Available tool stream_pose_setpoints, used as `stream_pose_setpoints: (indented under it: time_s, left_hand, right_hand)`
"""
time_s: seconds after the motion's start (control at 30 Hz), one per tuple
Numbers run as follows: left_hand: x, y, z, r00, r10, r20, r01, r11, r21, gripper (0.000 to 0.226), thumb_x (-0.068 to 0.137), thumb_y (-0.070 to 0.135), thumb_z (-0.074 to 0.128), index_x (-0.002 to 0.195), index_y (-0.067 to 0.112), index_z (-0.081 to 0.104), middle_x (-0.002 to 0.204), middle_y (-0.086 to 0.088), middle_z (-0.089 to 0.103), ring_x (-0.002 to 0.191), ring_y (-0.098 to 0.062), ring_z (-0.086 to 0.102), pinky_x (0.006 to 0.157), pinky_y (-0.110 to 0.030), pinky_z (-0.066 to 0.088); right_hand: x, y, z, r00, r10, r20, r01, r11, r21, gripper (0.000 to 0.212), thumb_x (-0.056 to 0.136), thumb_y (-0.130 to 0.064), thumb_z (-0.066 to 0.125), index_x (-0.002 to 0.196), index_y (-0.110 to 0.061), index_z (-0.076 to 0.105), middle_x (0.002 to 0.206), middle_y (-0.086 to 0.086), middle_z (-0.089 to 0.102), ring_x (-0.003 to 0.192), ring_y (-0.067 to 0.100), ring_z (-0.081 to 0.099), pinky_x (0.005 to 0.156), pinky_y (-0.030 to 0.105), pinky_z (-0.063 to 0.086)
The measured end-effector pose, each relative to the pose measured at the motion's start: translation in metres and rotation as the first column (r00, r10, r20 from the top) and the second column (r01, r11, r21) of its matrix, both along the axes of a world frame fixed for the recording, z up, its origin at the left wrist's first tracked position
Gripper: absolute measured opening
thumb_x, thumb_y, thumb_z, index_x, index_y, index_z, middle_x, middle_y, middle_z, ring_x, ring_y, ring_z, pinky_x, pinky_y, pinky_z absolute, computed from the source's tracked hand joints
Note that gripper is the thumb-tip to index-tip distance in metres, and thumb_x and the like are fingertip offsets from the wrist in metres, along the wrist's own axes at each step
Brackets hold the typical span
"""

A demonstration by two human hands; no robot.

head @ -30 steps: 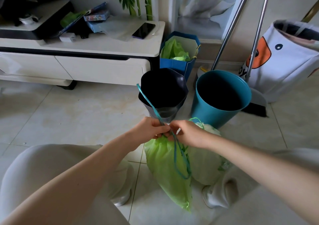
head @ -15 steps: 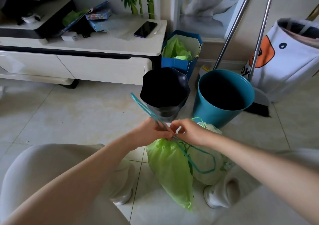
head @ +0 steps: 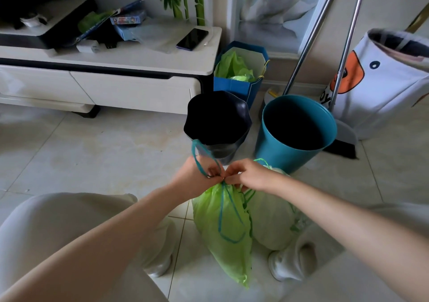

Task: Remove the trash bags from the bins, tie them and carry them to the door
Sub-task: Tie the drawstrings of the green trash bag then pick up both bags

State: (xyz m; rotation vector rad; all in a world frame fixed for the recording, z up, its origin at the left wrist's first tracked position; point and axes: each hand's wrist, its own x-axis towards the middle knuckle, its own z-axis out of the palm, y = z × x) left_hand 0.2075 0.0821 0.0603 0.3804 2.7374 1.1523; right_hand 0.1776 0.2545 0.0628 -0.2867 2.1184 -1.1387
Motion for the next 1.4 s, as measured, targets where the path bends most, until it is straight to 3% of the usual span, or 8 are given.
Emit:
stream_pose_setpoints:
  time_s: [0.17,0.3,0.53,0.67,1.0,1.17,1.3,1.4]
  left_hand:
    - [0.003,-0.004,-0.004,0.952,-0.133,-0.275,0.082,0.979,-0.188,0.015,0.078,0.010,0.066,0.090,0.009,0.057,0.079,-0.004,0.064,0.070,-0.029,0.061,0.059,-0.038,0.053]
    - [0.004,-0.005,-0.005,0.884,-0.239,-0.402,0.116,0.944,-0.308,0.016,0.070,0.002,0.067,0.075,0.007,0.053,0.067,-0.006,0.053,0.057,-0.025,0.042,0.047,-0.035,0.046]
    - [0.009,-0.006,-0.009,0.811,-0.281,-0.514,0.111,0.935,-0.336,0.012,0.082,0.013,0.065,0.078,0.012,0.054,0.066,0.000,0.056,0.057,-0.023,0.051,0.050,-0.024,0.037]
    - [0.012,-0.011,-0.016,0.863,-0.264,-0.430,0.160,0.951,-0.264,0.013,0.091,0.024,0.053,0.087,0.017,0.043,0.070,0.000,0.054,0.057,-0.022,0.046,0.045,-0.031,0.045]
    - [0.011,-0.021,-0.021,0.919,-0.236,-0.317,0.211,0.971,-0.110,0.014,0.089,0.015,0.058,0.086,0.014,0.045,0.073,-0.001,0.058,0.061,-0.022,0.050,0.051,-0.035,0.046]
    - [0.007,-0.029,-0.024,0.973,-0.095,-0.209,0.101,0.995,0.020,0.015,0.087,0.010,0.063,0.081,0.013,0.049,0.069,0.005,0.061,0.060,-0.004,0.055,0.054,-0.025,0.047]
    - [0.005,-0.028,-0.026,0.980,-0.054,-0.191,0.066,0.996,0.060,0.017,0.086,0.010,0.064,0.080,0.014,0.049,0.072,0.001,0.066,0.065,-0.013,0.062,0.058,-0.030,0.052]
    - [0.004,-0.025,-0.023,0.976,-0.043,-0.213,0.062,0.994,0.084,0.017,0.084,0.007,0.066,0.079,0.012,0.050,0.071,0.002,0.062,0.065,-0.009,0.057,0.056,-0.019,0.047]
  right_hand:
    - [0.001,0.000,-0.003,0.999,0.048,0.009,-0.049,0.999,0.013,0.014,0.088,-0.015,0.062,0.076,-0.022,0.062,0.077,0.005,0.061,0.064,0.013,0.057,0.063,0.028,0.049]
    - [-0.002,0.005,0.000,0.996,-0.006,0.084,0.007,1.000,-0.015,0.011,0.088,-0.020,0.062,0.079,-0.021,0.067,0.076,0.000,0.065,0.069,0.013,0.061,0.066,0.029,0.051]
    - [-0.005,0.011,-0.006,0.997,-0.045,0.062,0.048,0.997,-0.053,0.009,0.088,-0.023,0.065,0.089,-0.031,0.069,0.080,-0.007,0.066,0.072,0.009,0.061,0.069,0.026,0.053]
    - [-0.004,0.009,-0.002,1.000,-0.002,0.023,0.002,1.000,-0.024,0.007,0.087,-0.023,0.066,0.091,-0.026,0.071,0.081,-0.012,0.065,0.078,0.005,0.060,0.069,0.020,0.052]
    - [-0.003,-0.009,0.005,0.935,-0.044,0.352,0.093,0.988,-0.123,0.024,0.091,-0.022,0.047,0.066,-0.020,0.049,0.058,-0.005,0.043,0.058,0.013,0.042,0.061,0.028,0.037]
    - [-0.021,0.003,0.035,0.990,0.106,0.089,-0.110,0.993,0.045,0.033,0.089,-0.036,0.056,0.060,-0.020,0.054,0.063,-0.008,0.052,0.072,0.013,0.051,0.078,0.031,0.046]
    - [-0.024,0.014,0.055,0.991,0.057,0.117,-0.039,0.988,-0.151,0.029,0.094,-0.026,0.053,0.075,-0.011,0.069,0.093,0.006,0.069,0.099,0.016,0.063,0.094,0.031,0.049]
    - [-0.021,0.011,0.051,0.944,-0.047,0.327,0.157,0.936,-0.316,0.026,0.094,-0.023,0.053,0.079,-0.007,0.066,0.082,0.006,0.070,0.091,0.020,0.067,0.089,0.031,0.052]
